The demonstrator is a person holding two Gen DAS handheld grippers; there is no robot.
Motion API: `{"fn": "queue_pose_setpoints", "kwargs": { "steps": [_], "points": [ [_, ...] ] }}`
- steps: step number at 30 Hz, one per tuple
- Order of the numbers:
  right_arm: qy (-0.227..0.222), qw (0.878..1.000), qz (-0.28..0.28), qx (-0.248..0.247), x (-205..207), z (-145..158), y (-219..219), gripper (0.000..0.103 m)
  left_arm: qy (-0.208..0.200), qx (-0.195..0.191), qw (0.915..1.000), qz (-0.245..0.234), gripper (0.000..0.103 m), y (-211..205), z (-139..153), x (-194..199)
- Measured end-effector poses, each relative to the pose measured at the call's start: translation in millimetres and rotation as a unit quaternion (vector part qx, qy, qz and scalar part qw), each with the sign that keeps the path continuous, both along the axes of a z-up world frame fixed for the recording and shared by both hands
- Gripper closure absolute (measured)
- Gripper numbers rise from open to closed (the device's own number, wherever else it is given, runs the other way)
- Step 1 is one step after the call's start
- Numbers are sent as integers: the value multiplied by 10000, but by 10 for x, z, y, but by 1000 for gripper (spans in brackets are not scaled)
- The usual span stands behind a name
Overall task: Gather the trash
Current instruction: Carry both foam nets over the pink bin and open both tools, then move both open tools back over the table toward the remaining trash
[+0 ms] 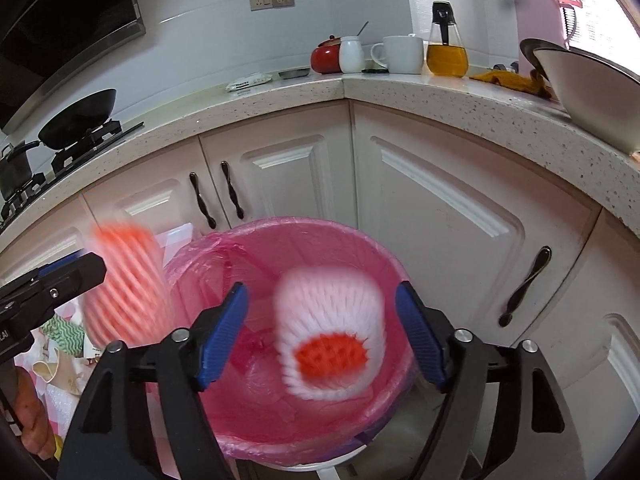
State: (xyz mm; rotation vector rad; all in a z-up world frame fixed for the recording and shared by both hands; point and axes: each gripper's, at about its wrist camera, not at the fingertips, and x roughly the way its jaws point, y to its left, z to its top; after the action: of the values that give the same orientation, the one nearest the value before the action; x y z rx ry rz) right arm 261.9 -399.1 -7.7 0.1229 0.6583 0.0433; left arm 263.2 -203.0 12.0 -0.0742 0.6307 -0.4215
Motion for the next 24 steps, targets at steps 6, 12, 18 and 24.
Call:
{"fn": "queue_pose_setpoints", "kwargs": {
  "steps": [6,12,18,24],
  "points": [
    [12,10000,-3,57,-87,-19,4,30,-13,-5,10000,44,48,49,15,-47],
    [-64,9999,-7,134,-271,9,16,27,-67,-31,9998,157,48,192,44,-197],
    [-204,9997,80,98,-476,61,118,21,-218,3,9992,324,46,439,106,-462],
    [-353,9990,226,127,-749,121,345,21,-355,112,9976,587,43,780,139,-816]
  ]
}}
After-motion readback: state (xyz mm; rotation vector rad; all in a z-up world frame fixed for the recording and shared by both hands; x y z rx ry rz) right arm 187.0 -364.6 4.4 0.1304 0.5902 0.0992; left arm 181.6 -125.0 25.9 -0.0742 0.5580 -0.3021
